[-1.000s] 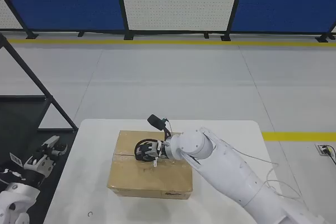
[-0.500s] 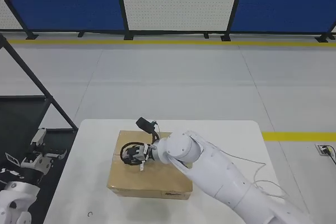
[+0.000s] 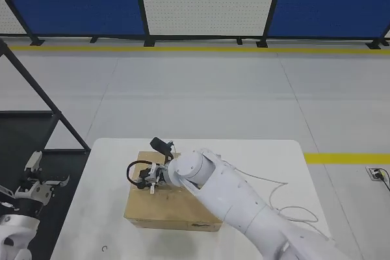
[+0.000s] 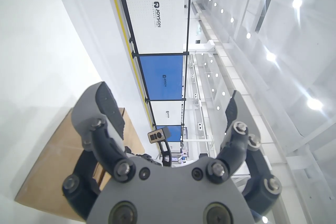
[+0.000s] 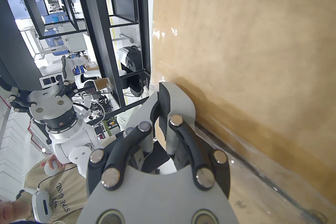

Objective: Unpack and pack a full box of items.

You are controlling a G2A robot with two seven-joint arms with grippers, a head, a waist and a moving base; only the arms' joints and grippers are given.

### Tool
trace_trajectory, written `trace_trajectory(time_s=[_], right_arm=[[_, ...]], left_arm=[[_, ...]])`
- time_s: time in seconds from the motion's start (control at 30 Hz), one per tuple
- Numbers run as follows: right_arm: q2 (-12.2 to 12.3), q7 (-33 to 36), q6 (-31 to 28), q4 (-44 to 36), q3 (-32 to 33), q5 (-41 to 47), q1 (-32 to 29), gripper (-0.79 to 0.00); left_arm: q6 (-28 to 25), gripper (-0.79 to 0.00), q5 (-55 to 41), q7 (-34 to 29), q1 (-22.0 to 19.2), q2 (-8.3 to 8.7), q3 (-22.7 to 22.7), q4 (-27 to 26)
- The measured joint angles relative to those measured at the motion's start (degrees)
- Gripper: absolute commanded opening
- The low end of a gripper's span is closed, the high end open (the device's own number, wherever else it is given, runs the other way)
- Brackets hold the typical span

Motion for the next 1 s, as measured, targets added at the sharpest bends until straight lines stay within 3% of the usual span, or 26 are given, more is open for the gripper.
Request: trace_trajectory(time_s=[0.2,0.43,1.0], right_arm=[[-2.1,1.6,-1.7,4.9,0.5,0.4,0.5,-0.785],[-2.9,1.7,-2.6,8.1,2.1,0.4,0.6,-0.785],[0.2,6.7,-4.6,6.5,6.9,-2.6,-0.9,-0.785]], left_arm=[[0.0,0.0,0.0,0.0,0.0,0.0,0.0,0.0],[0.0,0.0,0.0,0.0,0.0,0.0,0.0,0.0],[0.0,0.0,0.0,0.0,0.0,0.0,0.0,0.0]])
